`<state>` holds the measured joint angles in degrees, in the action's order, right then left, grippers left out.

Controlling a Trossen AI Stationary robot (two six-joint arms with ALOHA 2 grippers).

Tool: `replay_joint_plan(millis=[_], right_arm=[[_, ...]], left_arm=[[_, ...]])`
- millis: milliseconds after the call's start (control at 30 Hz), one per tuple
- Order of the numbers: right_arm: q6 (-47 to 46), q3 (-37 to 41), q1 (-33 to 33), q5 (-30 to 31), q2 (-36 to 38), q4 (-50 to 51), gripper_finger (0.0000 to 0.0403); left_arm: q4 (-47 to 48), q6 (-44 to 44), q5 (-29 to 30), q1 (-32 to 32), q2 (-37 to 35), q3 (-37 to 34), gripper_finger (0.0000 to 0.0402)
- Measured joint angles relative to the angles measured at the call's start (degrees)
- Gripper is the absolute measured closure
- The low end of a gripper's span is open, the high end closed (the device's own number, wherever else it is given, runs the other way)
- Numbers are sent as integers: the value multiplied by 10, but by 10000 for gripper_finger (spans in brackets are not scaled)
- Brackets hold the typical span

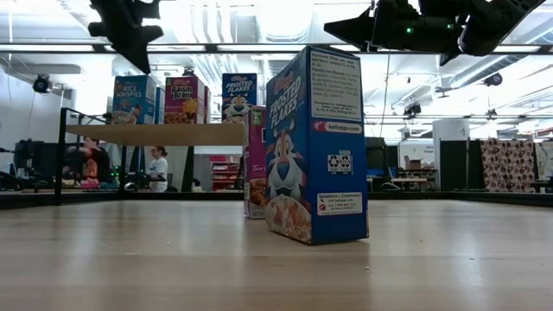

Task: Stack cereal on shelf
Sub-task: Put the left light blue cereal box on the shelf, then put the blue cereal box on the shelf

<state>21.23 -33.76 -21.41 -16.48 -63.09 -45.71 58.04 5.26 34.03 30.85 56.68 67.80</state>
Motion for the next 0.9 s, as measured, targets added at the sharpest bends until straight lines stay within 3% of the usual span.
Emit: replay_joint_plan(millis=[600,900], right_arm=[[0,0,0,0,0,0,390],[-2,0,0,0,0,0,390]], left_arm=[[2,2,20,0,0,-5,400],[-60,-3,-90,-4,-16,0,400]])
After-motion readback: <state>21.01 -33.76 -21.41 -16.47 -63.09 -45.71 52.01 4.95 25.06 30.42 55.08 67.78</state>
